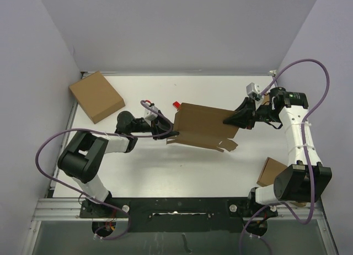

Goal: Fold the paper box

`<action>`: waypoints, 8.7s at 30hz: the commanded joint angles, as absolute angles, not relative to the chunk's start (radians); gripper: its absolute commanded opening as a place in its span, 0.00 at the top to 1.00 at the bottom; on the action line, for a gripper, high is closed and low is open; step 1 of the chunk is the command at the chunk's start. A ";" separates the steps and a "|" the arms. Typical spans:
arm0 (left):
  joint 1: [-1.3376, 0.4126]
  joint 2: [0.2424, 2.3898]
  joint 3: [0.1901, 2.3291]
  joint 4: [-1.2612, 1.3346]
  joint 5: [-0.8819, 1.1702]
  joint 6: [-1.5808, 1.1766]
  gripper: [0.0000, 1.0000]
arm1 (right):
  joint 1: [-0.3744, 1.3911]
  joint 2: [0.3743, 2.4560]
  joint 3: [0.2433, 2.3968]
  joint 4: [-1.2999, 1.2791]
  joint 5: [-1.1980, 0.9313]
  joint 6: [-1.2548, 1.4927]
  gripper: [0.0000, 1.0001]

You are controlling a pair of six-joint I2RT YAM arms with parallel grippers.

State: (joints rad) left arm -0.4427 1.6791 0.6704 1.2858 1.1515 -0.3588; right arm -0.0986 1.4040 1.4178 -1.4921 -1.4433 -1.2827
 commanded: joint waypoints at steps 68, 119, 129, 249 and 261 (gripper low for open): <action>-0.130 1.532 0.447 1.054 0.618 -1.010 0.41 | -0.175 1.460 1.665 -0.522 -1.378 0.274 1.00; -0.329 1.724 0.722 1.513 0.589 -1.329 0.52 | -0.248 1.485 1.540 0.775 -1.443 1.435 1.00; -0.312 1.685 0.691 1.511 0.640 -1.311 0.50 | -0.255 1.485 1.539 0.787 -1.442 1.442 1.00; -0.497 1.369 0.362 1.384 0.419 -0.831 0.28 | -0.280 1.466 1.464 0.869 -1.379 1.505 1.00; -0.599 1.534 0.468 1.466 0.399 -0.907 0.34 | -0.287 1.478 1.412 0.825 -1.342 1.476 1.00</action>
State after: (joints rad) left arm -0.5735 1.5074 0.4053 1.3956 0.4347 -0.8837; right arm -0.2821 1.4822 1.4204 0.8291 -1.3903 1.4967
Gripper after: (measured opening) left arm 0.647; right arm 0.040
